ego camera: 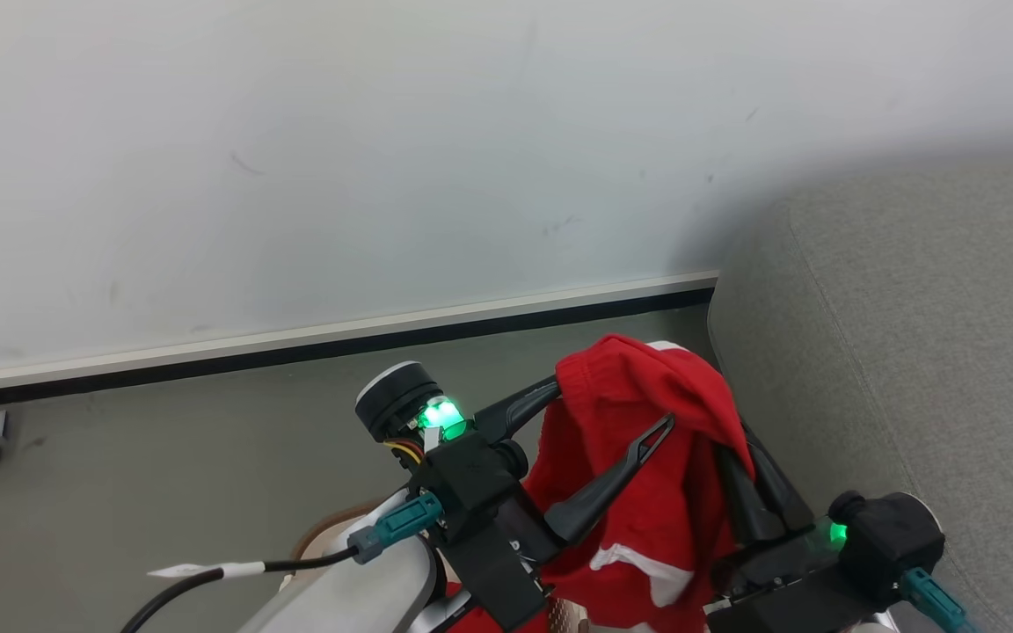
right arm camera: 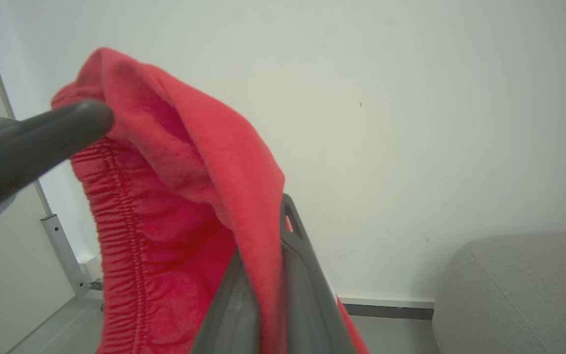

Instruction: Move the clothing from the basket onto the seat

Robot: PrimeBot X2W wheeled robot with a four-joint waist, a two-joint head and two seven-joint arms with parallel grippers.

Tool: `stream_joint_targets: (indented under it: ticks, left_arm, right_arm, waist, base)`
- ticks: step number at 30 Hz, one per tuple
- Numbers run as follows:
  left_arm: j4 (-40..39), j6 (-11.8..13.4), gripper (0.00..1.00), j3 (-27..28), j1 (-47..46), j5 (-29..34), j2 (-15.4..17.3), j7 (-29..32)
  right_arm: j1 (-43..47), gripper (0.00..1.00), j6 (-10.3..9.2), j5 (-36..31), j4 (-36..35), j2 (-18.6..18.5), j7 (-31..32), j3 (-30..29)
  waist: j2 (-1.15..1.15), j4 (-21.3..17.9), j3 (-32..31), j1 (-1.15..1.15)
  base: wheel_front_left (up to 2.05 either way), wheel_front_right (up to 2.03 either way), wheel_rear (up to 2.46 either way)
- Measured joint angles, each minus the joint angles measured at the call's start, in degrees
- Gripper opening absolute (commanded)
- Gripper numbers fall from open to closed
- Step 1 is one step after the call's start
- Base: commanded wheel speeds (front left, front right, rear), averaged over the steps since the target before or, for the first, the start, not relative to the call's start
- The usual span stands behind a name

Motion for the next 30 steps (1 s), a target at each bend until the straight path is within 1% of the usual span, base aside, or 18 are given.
stream_joint_targets:
  ticks: [7,12,13,15,23,24,25,30]
  left_arm:
    - [-0.30,0.04,1.00,-0.64,-0.01,-0.38,0.59,0.79]
    - [-0.96,0.07,1.00,-1.29,-0.34,-0.48,1.05,1.46]
    - [-1.18,0.08,1.00,-1.44,-0.78,-0.48,1.25,1.76]
    - [-1.36,0.07,1.00,-1.65,-1.36,-0.47,1.45,2.02]
    - [-1.90,0.02,1.00,-3.03,-2.87,-0.58,2.46,3.36]
    - [-1.90,0.02,1.00,-3.03,-2.87,-0.58,2.46,3.36]
    - [-1.88,0.01,1.00,-3.38,-3.22,-0.70,2.49,3.58]
    - [-0.63,-0.40,1.00,-7.57,-7.27,-2.38,0.57,3.48]
  right_arm:
    - [0.86,0.00,0.00,0.00,-1.01,0.62,-0.01,-2.89]
    - [0.88,0.00,0.00,-0.57,-2.14,1.58,0.00,-6.43]
    - [0.83,0.00,0.00,-0.80,-2.70,2.16,-0.01,-8.48]
    - [0.74,0.00,0.00,-1.09,-3.27,2.37,0.00,-9.69]
    - [0.28,0.00,0.00,-1.22,-4.36,3.86,0.00,-10.42]
    - [0.28,0.00,0.00,-1.22,-4.36,3.86,0.00,-10.42]
    - [0.26,0.00,0.00,-1.21,-4.74,4.20,0.00,-10.85]
    - [1.90,0.00,0.00,-1.62,-7.55,5.41,-0.01,-15.49]
  waist:
    - [0.00,-1.01,0.59,0.00]
    - [0.00,-3.27,1.51,0.00]
    - [0.00,-4.60,2.00,0.00]
    - [0.00,-6.12,2.55,0.00]
    - [0.00,-13.88,4.84,0.00]
    - [0.00,-13.88,4.84,0.00]
    - [0.00,-15.01,5.16,-0.01]
    - [0.00,-19.09,7.74,-0.01]
  base:
    - [0.00,0.00,0.00]
    - [0.00,0.00,0.00]
    - [0.00,0.00,0.00]
    - [0.00,0.00,0.00]
    - [0.00,0.00,0.00]
    - [0.00,0.00,0.00]
    - [0.00,0.00,0.00]
    - [0.00,0.00,0.00]
